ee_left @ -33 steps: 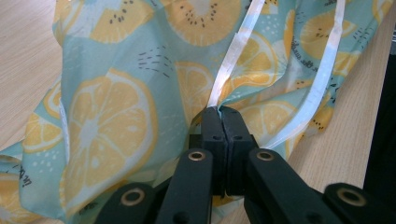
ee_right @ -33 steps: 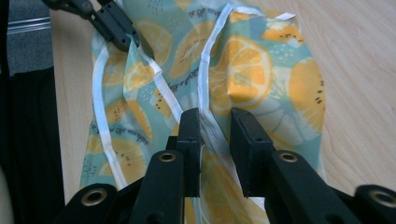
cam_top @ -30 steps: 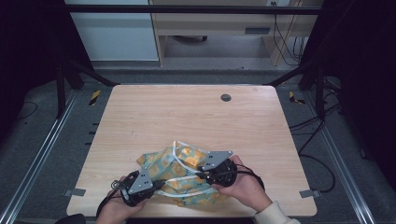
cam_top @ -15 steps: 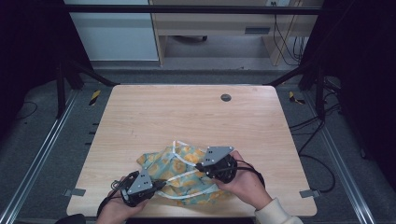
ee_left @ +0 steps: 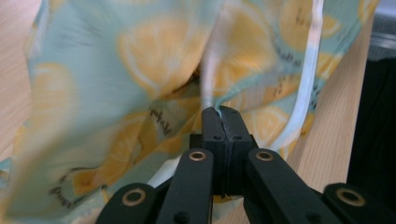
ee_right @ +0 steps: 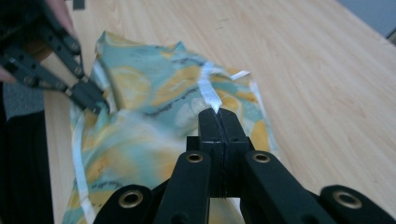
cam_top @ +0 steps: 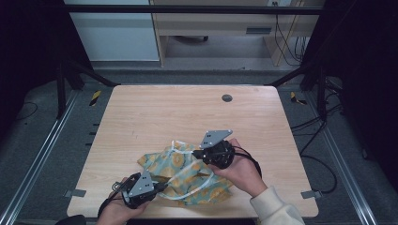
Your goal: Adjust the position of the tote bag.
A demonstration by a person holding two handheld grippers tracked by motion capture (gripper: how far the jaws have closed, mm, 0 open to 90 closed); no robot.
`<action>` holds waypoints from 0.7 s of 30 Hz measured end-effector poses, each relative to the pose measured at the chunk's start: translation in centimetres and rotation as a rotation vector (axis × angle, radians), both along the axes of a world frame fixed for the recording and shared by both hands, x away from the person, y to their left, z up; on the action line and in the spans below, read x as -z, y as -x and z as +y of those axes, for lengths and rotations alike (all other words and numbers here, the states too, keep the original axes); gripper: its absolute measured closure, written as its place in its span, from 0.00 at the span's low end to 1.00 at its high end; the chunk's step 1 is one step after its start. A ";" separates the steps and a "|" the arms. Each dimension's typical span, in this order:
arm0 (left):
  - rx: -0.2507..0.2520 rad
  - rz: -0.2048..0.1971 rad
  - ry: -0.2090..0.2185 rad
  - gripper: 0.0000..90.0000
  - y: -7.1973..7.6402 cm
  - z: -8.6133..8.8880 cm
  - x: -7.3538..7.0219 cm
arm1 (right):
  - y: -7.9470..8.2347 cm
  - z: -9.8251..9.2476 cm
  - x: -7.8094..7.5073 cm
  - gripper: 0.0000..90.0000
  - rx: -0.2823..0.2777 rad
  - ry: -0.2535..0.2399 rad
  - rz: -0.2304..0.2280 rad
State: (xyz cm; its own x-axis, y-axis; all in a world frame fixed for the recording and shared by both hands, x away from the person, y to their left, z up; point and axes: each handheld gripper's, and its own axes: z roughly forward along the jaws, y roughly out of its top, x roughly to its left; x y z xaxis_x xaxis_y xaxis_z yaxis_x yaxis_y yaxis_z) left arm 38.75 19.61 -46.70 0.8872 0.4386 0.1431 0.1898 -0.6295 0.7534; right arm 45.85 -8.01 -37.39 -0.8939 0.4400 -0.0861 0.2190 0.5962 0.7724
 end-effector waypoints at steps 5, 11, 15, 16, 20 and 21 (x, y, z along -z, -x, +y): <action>-0.014 -0.003 0.003 1.00 -0.1 0.0 0.0 | -1.0 -0.8 -0.8 1.00 0.040 -0.029 -0.001; -0.036 -0.005 0.002 1.00 -0.2 0.1 0.1 | -2.7 -1.5 -0.9 1.00 0.082 -0.036 -0.009; -0.049 -0.013 0.007 1.00 -0.3 0.2 0.0 | -4.5 -1.9 -0.4 1.00 0.121 -0.043 0.001; -0.051 -0.015 0.009 1.00 -0.3 0.3 0.0 | -4.9 -1.9 -0.3 1.00 0.132 -0.047 0.003; -0.055 -0.019 0.006 1.00 -0.4 0.4 -0.1 | -6.3 -1.9 0.0 1.00 0.161 -0.049 0.006; -0.057 -0.022 0.004 1.00 -0.4 0.4 -0.1 | -6.6 -1.9 0.1 1.00 0.170 -0.050 0.004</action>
